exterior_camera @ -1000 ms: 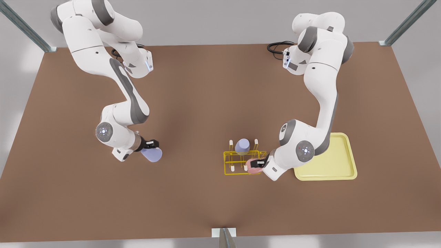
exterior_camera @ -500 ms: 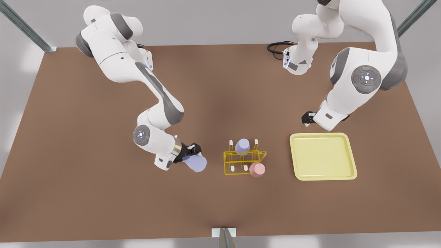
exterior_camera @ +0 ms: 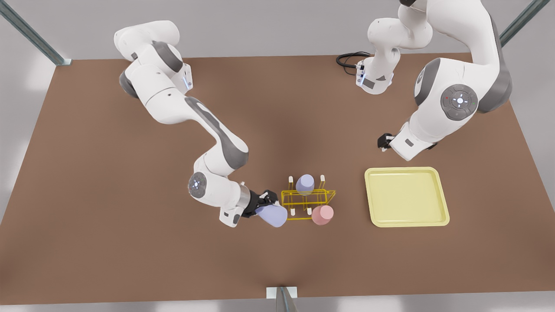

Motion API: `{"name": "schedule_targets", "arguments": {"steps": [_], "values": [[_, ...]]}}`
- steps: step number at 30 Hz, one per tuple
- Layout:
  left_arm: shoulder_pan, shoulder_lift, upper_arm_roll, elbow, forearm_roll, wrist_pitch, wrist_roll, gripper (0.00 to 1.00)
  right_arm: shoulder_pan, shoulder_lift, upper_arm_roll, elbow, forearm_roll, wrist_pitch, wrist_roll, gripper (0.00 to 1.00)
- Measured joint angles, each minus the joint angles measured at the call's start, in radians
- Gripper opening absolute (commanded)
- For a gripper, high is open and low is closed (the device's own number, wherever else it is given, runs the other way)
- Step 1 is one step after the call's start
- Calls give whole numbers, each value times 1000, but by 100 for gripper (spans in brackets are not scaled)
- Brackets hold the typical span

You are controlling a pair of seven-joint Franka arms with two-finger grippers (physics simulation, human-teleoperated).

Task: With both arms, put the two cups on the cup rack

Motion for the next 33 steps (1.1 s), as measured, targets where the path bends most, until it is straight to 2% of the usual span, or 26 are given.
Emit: {"name": "schedule_targets", "arguments": {"steps": [7,23,24,25,26,33], "values": [[-1,0,0,0,0,-4,22,100,35,53,13,61,2,6,0,82],[-1,5,0,0,1,-3,48,100,75,111,8,87,-4,35,-4,82],[-3,5,0,0,1,-3,49,100,76,112,8,87,-4,37,-4,83],[-4,5,0,0,2,-3,50,100,76,112,8,87,-6,39,-4,97],[-4,5,-1,0,2,-3,51,100,76,112,8,87,-7,40,-3,100],[-8,5,-1,0,4,-3,54,100,79,113,10,110,-10,46,2,98]]}}
